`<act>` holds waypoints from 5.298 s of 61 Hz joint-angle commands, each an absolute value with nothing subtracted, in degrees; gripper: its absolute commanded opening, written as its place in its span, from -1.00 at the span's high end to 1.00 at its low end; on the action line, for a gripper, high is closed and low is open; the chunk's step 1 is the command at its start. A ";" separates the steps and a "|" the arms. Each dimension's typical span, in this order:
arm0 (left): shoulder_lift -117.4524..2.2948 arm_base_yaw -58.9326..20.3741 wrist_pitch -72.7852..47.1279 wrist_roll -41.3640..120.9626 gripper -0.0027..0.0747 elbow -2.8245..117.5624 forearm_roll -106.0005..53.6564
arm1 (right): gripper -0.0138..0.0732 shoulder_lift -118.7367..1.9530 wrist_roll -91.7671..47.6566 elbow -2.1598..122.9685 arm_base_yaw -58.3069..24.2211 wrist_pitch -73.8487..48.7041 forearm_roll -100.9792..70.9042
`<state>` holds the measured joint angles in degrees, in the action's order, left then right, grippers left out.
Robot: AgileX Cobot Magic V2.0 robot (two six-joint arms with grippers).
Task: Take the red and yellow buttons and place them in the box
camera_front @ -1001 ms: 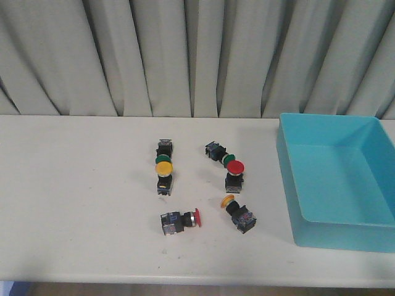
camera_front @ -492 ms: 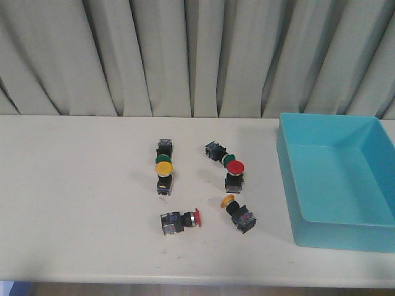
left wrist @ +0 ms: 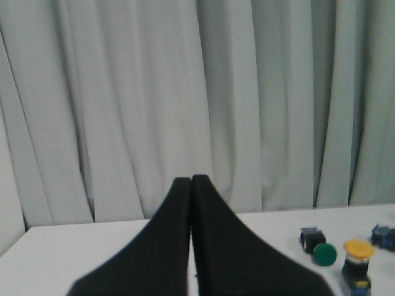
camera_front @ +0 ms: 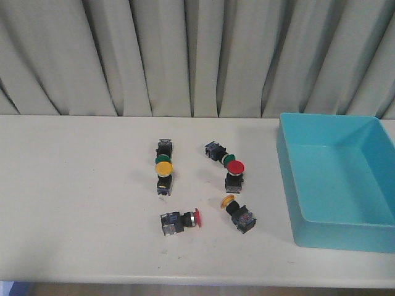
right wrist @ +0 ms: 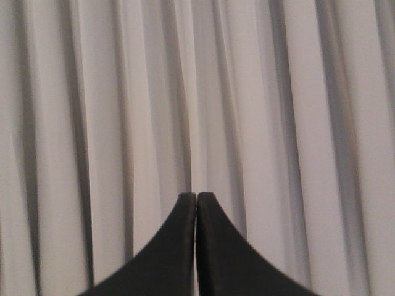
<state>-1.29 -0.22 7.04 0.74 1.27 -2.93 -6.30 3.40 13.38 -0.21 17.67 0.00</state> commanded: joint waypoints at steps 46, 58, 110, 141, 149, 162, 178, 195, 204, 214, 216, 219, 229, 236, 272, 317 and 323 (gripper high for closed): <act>-62.63 -0.53 -1.39 -3.50 0.95 52.38 -1.87 | 0.66 -66.05 0.98 53.36 -0.28 3.57 2.25; -63.02 -0.53 0.92 -3.44 0.92 52.60 -1.81 | 0.48 -65.71 -3.23 53.36 -0.28 3.29 4.07; -68.30 -6.16 -7.59 -2.41 -0.61 61.78 -7.79 | -0.73 -64.90 -4.20 53.36 -0.30 -5.50 3.82; -108.24 -31.70 -32.77 3.63 -0.60 104.88 -7.83 | -0.63 -64.90 -4.22 53.36 -0.30 -7.87 3.77; -119.79 -35.13 -39.55 2.89 -0.60 117.44 -7.83 | -0.63 -64.90 -4.12 53.36 -0.30 -8.09 2.62; -131.12 -37.71 -43.14 -0.72 -0.60 129.30 -7.84 | -0.63 -64.90 -4.25 53.36 -0.30 -8.91 1.05; -134.60 -37.81 -42.45 -1.99 -0.60 129.72 -7.82 | -0.63 -64.96 -4.20 53.19 -0.30 -8.87 1.00; -137.48 -37.81 -43.99 -1.99 -0.60 129.52 -7.76 | -0.63 -65.08 -4.19 53.19 -0.30 -8.93 0.79; -138.74 -37.61 -44.33 -3.06 -0.60 129.52 -7.76 | -0.63 -65.08 -4.19 53.19 -0.30 -9.04 0.80; -139.59 -37.61 -43.85 -3.06 -0.60 129.52 -7.84 | -0.63 -65.08 -4.19 53.19 -0.30 -9.09 0.80; -139.85 -37.61 -44.00 -3.06 -0.59 129.52 -7.84 | -0.63 -65.08 -4.19 53.19 -0.30 -9.15 0.80; -140.10 -37.61 -44.08 -3.06 -0.57 129.52 -7.84 | -0.63 -65.08 -4.19 53.19 -0.30 -9.15 0.80; -140.56 -37.61 -43.89 -3.11 -0.46 129.52 -7.84 | -0.63 -65.08 -4.19 53.19 -0.30 -9.27 0.76; -140.56 -37.61 -42.89 -3.11 -0.31 129.52 -7.84 | -0.63 -65.08 -4.19 53.19 -0.30 -9.34 0.36; -137.82 -37.49 -46.68 -3.05 0.95 130.20 -8.80 | -0.63 -65.08 -12.84 53.19 -7.87 -12.75 0.00; -108.00 -32.50 -54.75 -2.85 0.95 121.89 -29.33 | -0.63 -65.08 -20.64 39.32 -26.41 11.97 -0.60; -106.27 -32.50 -54.54 -2.85 0.95 118.08 -32.50 | -0.63 -65.08 -20.70 39.32 -26.41 12.74 -0.65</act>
<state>-110.92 -32.36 -57.49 -2.48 119.81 -27.44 -66.27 -20.19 37.89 -26.38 7.12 -0.52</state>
